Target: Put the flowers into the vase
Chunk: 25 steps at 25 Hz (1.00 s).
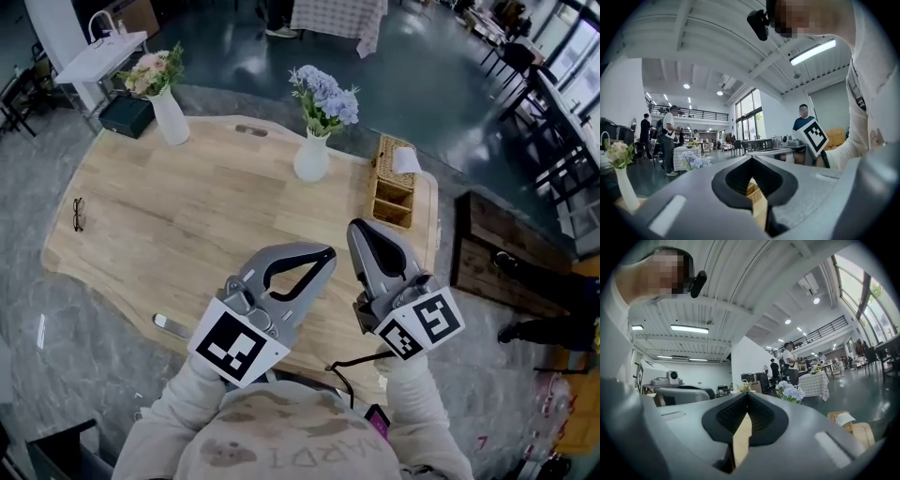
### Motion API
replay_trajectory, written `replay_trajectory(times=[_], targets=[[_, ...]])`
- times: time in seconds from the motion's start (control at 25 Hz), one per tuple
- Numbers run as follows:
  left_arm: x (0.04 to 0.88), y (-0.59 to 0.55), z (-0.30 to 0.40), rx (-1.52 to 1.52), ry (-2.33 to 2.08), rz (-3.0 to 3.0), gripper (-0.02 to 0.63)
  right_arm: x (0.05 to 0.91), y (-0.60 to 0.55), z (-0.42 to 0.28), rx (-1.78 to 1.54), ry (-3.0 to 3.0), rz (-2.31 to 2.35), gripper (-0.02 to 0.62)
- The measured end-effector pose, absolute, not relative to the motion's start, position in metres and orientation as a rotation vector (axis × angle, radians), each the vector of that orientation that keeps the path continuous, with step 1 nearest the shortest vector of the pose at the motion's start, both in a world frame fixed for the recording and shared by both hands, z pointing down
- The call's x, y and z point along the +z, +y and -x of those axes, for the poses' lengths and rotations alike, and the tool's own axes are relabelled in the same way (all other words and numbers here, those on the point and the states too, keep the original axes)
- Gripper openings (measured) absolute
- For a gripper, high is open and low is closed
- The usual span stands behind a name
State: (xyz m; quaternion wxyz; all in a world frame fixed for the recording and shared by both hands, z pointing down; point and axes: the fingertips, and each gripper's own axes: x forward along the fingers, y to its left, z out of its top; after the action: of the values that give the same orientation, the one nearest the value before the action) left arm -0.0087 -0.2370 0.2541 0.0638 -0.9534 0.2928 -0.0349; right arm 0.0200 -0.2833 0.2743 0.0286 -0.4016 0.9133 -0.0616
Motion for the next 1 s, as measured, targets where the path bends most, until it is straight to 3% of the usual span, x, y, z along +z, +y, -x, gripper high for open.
replay_trajectory(times=[1.0], targets=[[0.240,-0.177,0.038,-0.108,0.868,2.834,0.000,0.255,-0.180,0.020,-0.002,2.854,1.255,0.025]])
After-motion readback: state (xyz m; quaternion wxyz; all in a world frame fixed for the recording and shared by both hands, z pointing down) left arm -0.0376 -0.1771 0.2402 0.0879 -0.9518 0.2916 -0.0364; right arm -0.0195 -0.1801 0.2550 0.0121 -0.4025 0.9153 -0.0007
